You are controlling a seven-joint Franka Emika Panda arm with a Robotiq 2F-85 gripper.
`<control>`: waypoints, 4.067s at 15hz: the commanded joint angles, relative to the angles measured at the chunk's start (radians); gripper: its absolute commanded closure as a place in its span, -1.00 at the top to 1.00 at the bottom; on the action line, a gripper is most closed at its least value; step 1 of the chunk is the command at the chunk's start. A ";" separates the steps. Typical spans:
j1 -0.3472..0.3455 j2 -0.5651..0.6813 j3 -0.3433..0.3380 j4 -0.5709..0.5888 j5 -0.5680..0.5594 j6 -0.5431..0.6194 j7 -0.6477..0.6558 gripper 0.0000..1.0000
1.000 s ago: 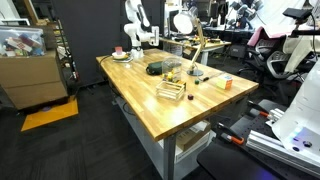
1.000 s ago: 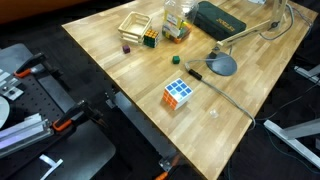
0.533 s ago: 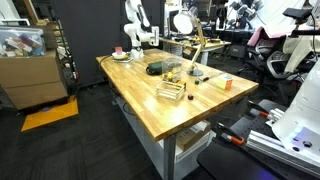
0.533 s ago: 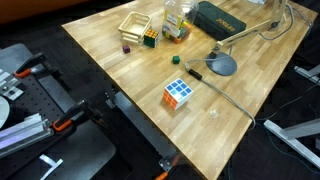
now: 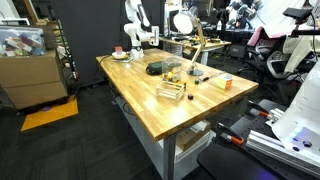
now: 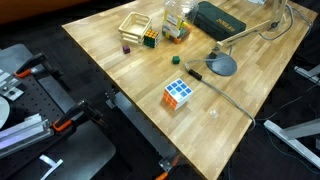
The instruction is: Put the Rubik's cube on the right into the wooden box
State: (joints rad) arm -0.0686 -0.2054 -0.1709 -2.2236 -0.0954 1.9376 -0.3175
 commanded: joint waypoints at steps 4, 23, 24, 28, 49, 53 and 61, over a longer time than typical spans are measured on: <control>-0.077 0.110 -0.031 0.009 0.033 0.078 0.170 1.00; -0.200 0.354 -0.110 0.062 0.154 0.209 0.187 1.00; -0.217 0.373 -0.115 0.068 0.173 0.204 0.165 1.00; -0.222 0.372 -0.113 0.060 0.148 0.200 0.181 1.00; -0.272 0.720 -0.043 0.204 0.224 0.205 0.046 1.00; -0.272 0.716 -0.043 0.215 0.225 0.184 0.045 1.00; -0.287 0.742 -0.040 0.216 0.203 0.257 -0.005 1.00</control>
State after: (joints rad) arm -0.3207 0.5257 -0.2341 -2.0108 0.1301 2.1554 -0.2840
